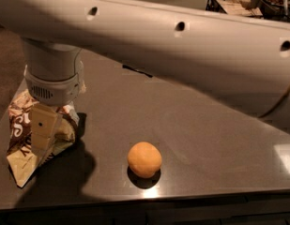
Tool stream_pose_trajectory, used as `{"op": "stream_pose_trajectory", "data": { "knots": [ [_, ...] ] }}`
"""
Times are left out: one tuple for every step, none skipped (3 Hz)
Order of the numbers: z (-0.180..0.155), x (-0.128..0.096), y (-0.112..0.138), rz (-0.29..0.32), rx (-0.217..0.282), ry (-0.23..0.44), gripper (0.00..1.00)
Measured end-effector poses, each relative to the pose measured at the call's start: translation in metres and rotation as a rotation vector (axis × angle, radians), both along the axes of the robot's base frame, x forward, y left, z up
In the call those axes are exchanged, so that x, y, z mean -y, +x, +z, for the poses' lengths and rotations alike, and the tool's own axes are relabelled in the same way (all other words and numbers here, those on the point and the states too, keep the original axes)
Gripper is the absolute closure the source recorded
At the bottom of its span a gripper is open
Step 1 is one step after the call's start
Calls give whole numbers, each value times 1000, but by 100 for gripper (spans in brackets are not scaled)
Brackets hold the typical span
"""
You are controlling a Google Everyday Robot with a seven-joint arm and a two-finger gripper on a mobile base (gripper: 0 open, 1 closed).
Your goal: Move brown chip bag near rxbar blueberry
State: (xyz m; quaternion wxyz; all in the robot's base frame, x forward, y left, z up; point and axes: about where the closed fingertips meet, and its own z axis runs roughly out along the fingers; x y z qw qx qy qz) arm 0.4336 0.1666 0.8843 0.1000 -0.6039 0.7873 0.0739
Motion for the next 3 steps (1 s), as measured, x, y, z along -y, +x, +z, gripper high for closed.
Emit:
{"op": "stream_pose_trajectory", "data": {
  "knots": [
    [-7,-5,4,-9,-14,-13,18],
    [-7,-3,14,-31,-12,-21,42],
    [-2,9,33,-76,12,-32,64]
  ]
}}
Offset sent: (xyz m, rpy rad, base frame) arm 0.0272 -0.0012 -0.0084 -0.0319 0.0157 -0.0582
